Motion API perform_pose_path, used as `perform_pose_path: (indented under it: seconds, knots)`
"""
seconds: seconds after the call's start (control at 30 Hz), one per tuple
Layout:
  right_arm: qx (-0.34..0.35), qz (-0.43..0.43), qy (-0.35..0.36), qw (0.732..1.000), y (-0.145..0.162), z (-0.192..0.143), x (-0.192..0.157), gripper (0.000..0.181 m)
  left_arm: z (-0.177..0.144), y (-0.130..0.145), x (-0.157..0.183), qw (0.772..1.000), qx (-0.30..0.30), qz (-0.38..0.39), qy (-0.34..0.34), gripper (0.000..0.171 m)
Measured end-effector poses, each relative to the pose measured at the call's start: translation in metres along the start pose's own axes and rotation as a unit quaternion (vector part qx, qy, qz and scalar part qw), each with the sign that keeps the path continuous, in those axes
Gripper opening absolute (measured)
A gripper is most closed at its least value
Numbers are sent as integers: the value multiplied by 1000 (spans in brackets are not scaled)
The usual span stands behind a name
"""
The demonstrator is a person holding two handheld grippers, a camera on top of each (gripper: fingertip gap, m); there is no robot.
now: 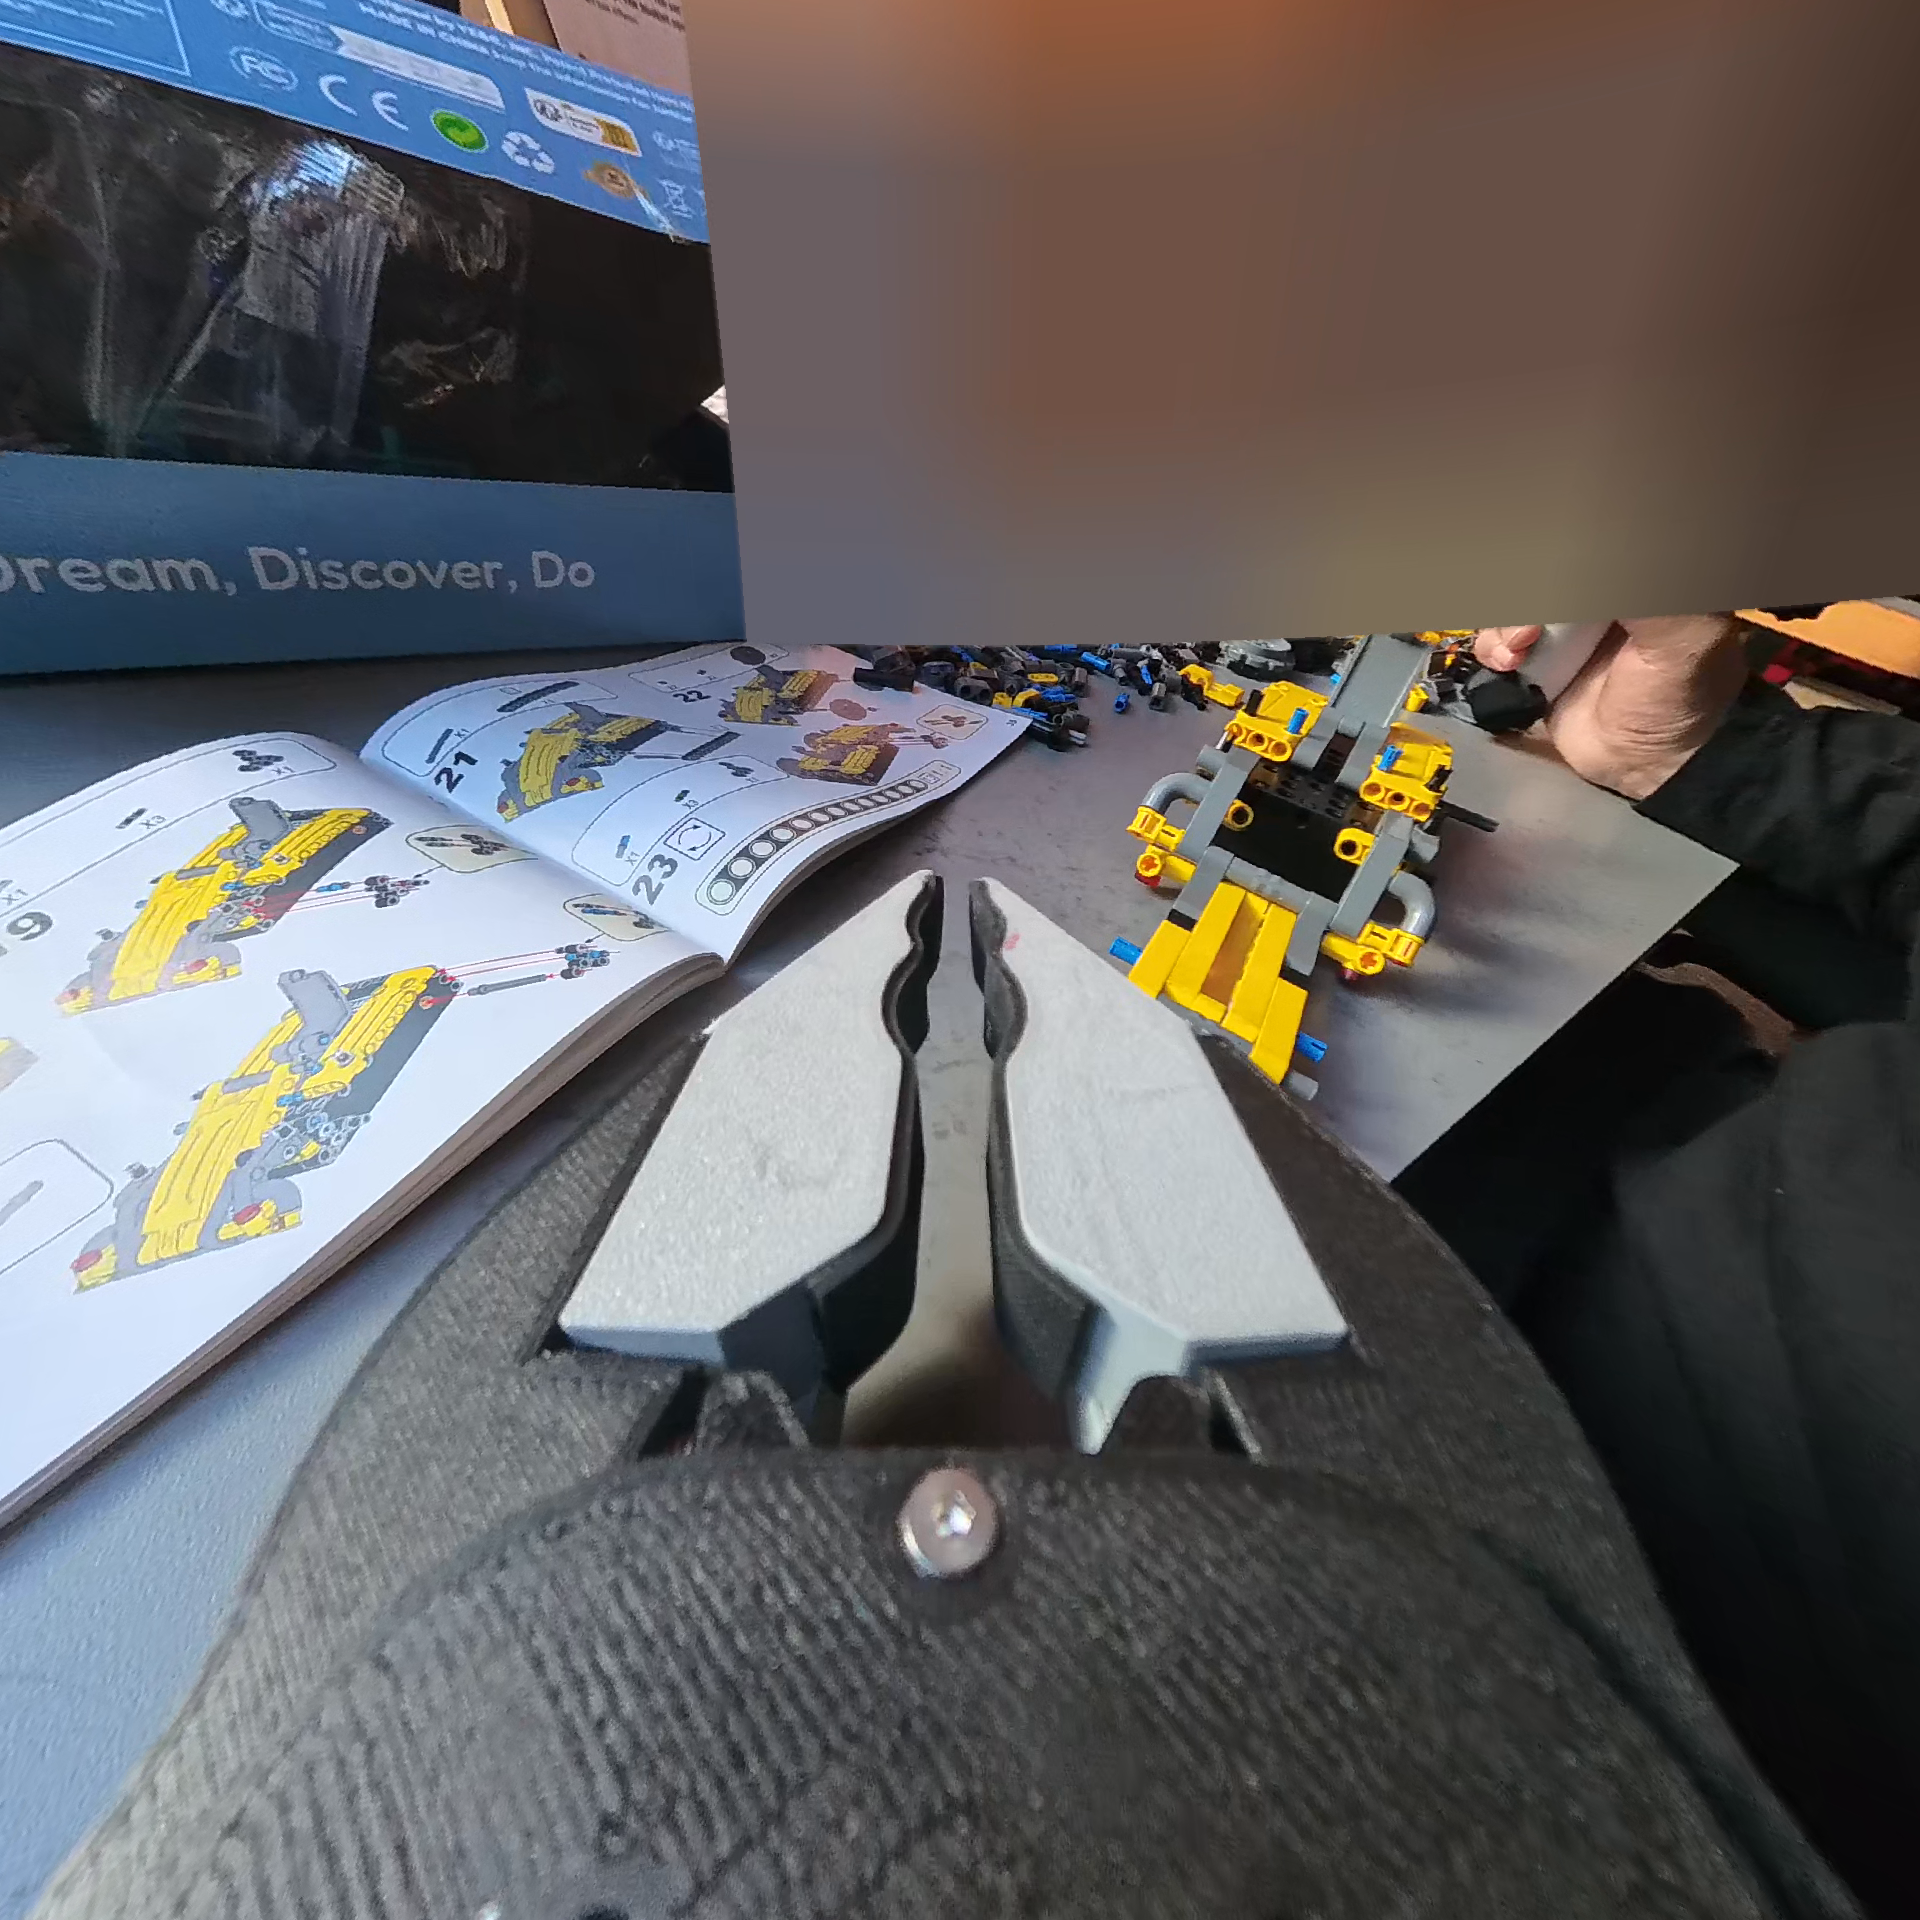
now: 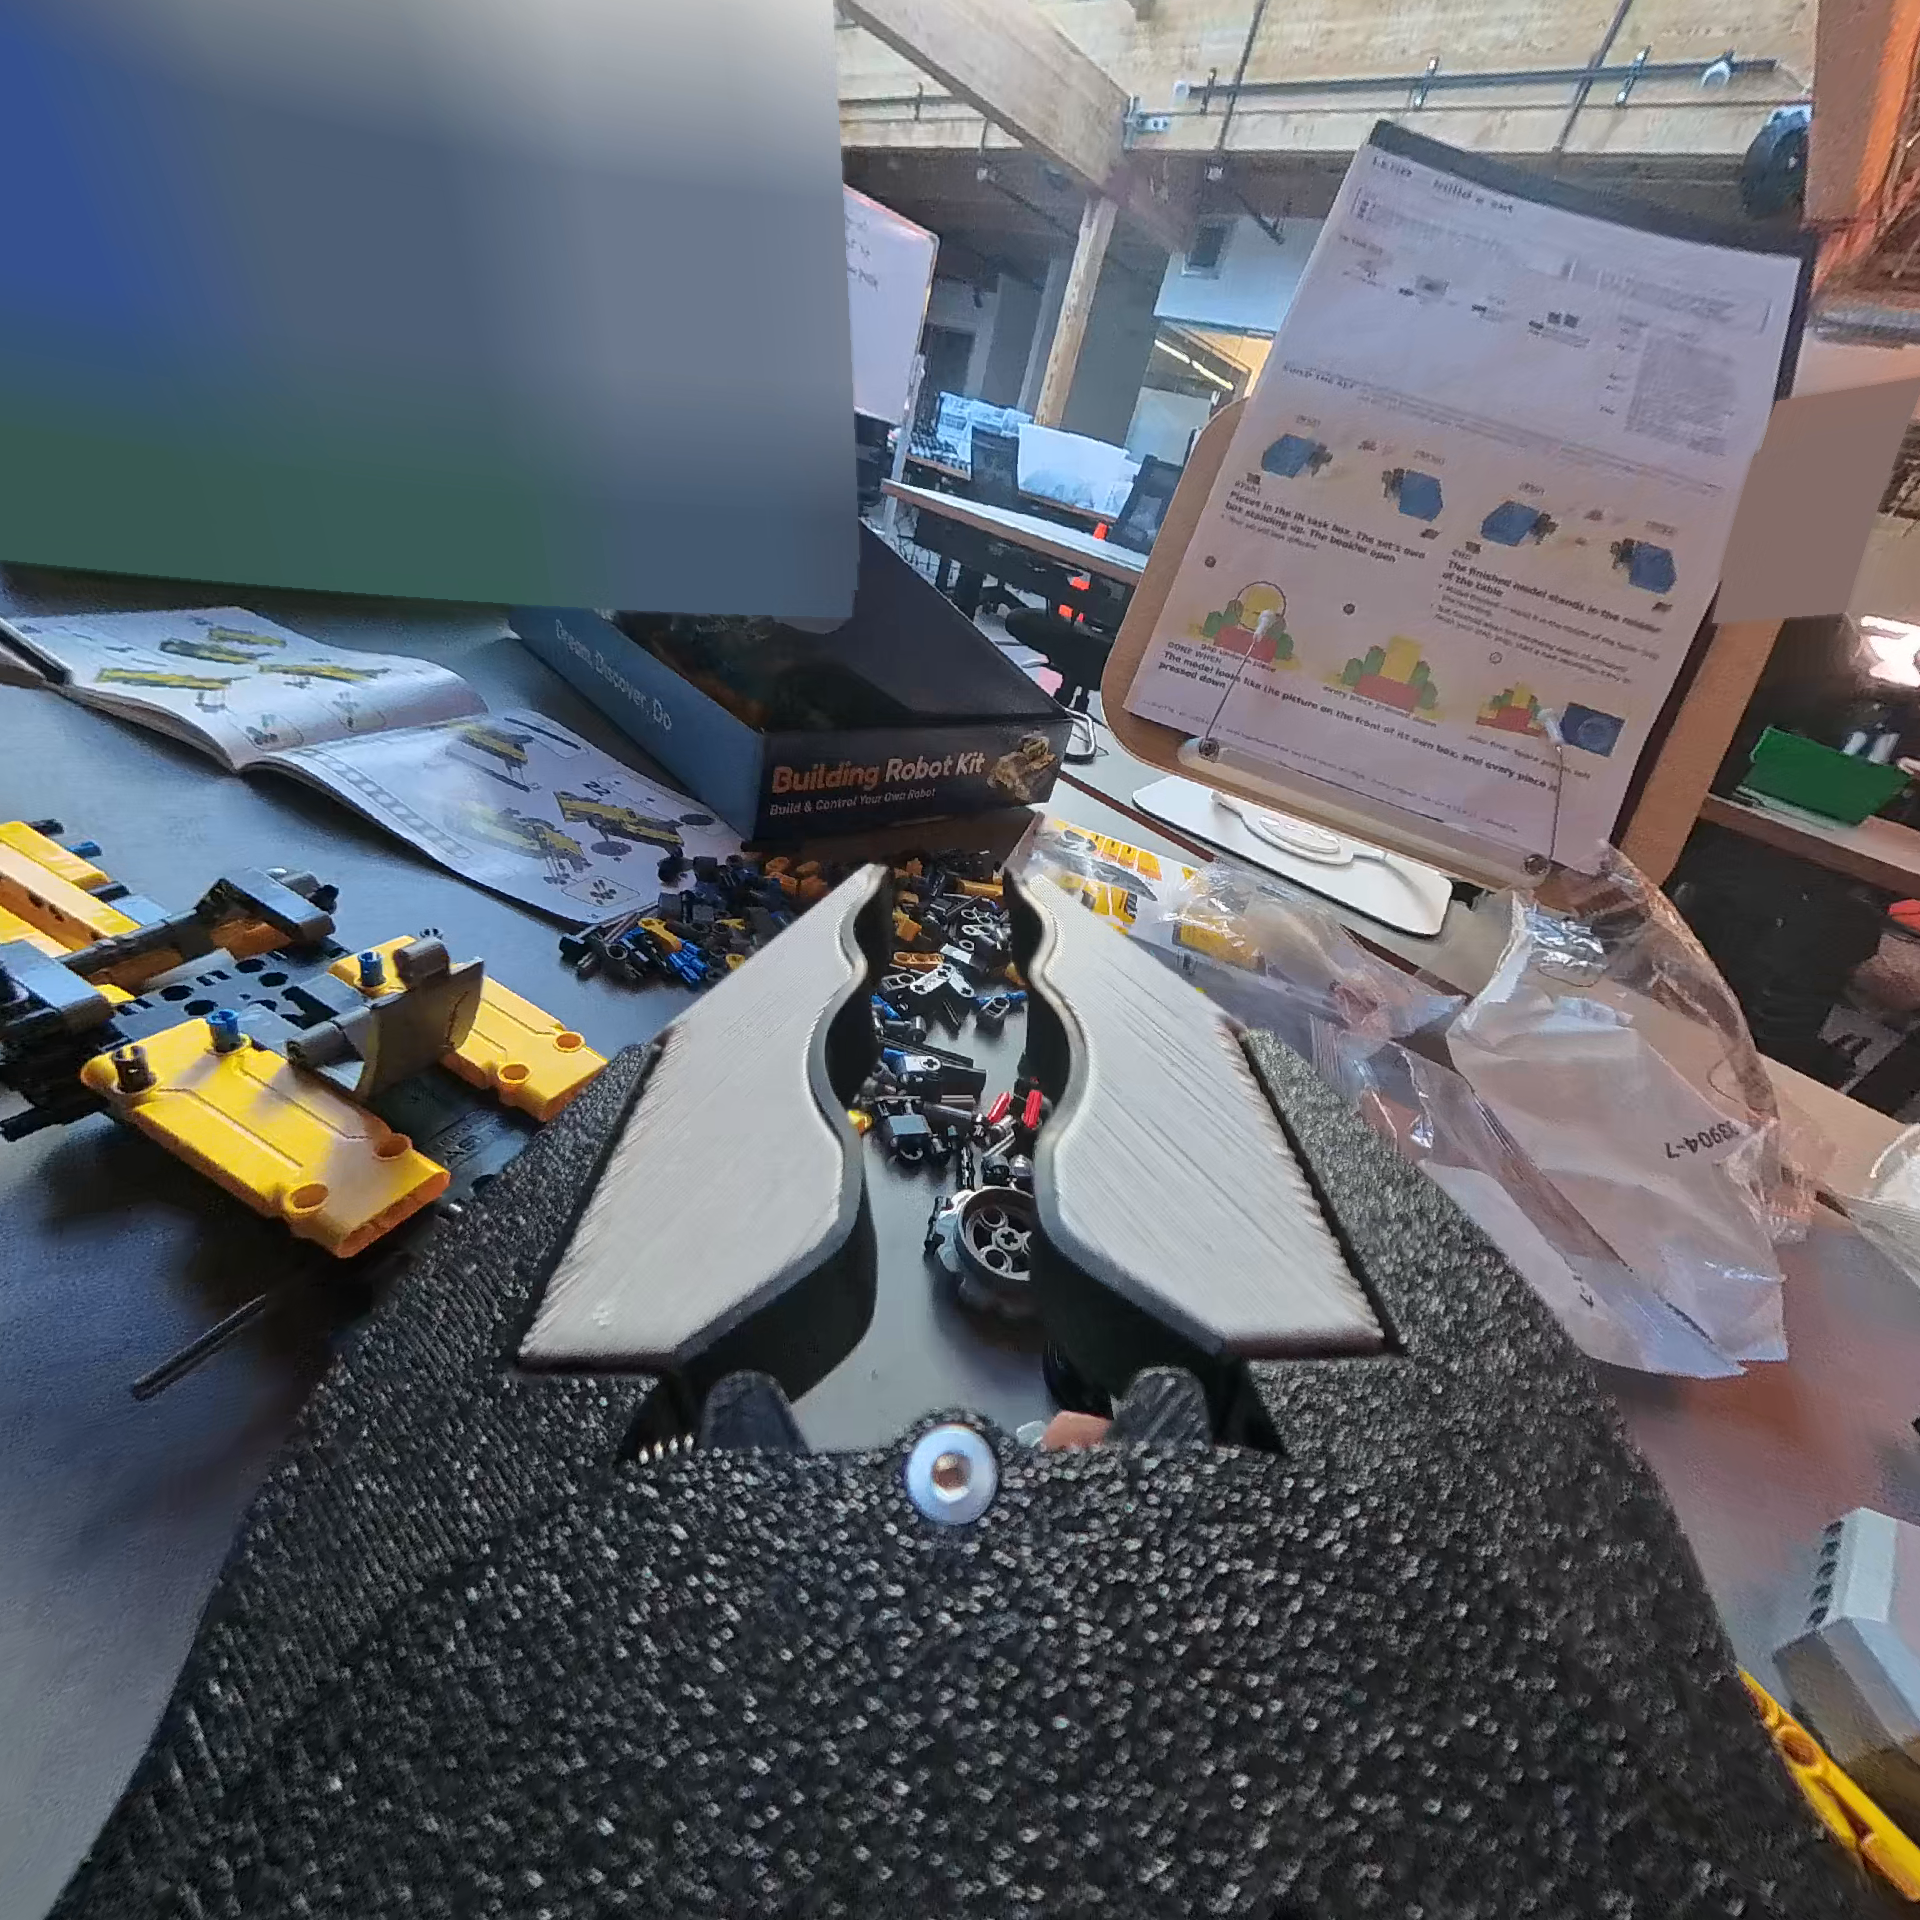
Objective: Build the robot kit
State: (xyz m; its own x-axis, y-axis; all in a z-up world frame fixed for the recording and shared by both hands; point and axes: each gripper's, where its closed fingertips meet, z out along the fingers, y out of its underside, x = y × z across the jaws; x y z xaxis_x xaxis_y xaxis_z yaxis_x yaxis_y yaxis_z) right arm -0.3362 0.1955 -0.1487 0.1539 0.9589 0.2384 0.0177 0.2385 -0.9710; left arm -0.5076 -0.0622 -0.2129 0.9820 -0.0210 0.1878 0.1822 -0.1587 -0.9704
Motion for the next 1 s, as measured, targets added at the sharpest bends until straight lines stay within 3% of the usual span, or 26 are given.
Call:
perform_pose_path:
  seconds: [0.2,0.5,0.7,0.87,1.0]
  knots:
    - [-19,-11,4,1000,6,2,0,26,0,-1,0,1000,2,1,-3,1]
    - [21,2,9,1000,-10,-7,5,26,0,0,-1,1000,2,1,-4,1]
    - [33,-8,88,996,-17,-18,32,30,1,0,-1,1000,1,1,-8,1]
    - [31,52,101,993,-11,-24,50,47,1,1,-1,1000,-3,0,-8,2]
    - [24,68,123,990,-11,-31,63,49,1,2,0,1000,-10,-2,0,3]
